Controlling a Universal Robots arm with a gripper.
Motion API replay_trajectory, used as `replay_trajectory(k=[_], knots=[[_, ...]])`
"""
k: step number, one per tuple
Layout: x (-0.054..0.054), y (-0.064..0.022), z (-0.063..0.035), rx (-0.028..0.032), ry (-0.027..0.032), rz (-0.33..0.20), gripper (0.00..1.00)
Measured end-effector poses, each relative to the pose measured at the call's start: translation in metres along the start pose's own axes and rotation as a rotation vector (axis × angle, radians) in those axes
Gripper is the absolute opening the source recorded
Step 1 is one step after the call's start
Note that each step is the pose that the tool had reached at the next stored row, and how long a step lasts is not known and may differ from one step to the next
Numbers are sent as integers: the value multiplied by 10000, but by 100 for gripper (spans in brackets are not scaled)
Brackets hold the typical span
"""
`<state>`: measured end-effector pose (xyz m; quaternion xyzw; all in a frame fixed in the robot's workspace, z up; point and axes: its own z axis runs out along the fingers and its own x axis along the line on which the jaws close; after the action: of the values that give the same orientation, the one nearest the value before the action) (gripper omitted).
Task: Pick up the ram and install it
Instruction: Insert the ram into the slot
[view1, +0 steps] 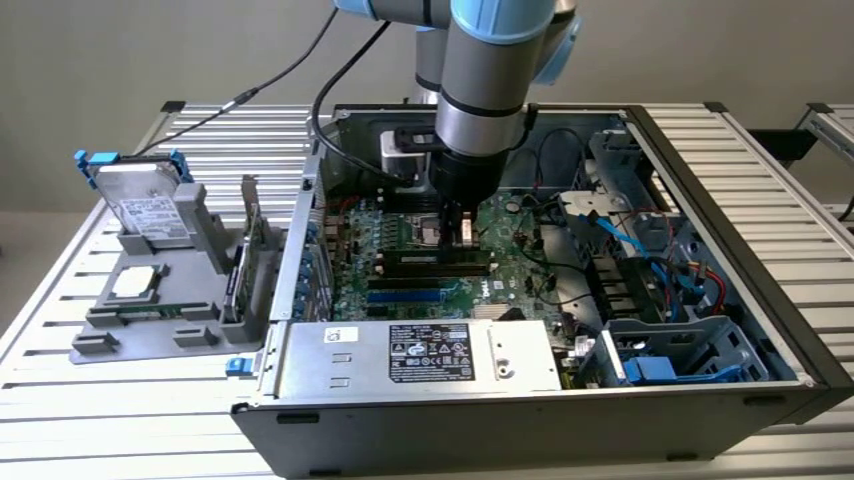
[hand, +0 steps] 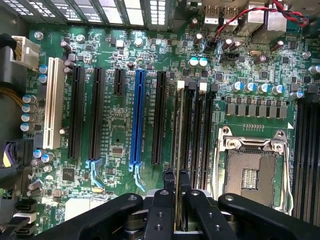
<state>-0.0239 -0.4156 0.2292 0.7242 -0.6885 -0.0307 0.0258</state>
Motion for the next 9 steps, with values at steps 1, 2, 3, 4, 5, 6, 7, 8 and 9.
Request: replay_trajectory(k=[1, 2, 3, 4, 5, 6, 7, 8, 9], knots=[[-1, -1, 6, 0, 0, 2, 14], [-1, -1, 10, -1, 2, 2, 14], [0, -1, 10, -2, 4, 3, 14], [0, -2, 10, -3, 6, 1, 14], [-1, -3, 15, -1, 1, 1, 14], [-2, -4, 21, -1, 2, 1, 14], [-3, -5, 28, -1, 3, 1, 14], [-3, -6, 30, -2, 9, 1, 14], [-3, -6, 30, -4, 13, 2, 14]])
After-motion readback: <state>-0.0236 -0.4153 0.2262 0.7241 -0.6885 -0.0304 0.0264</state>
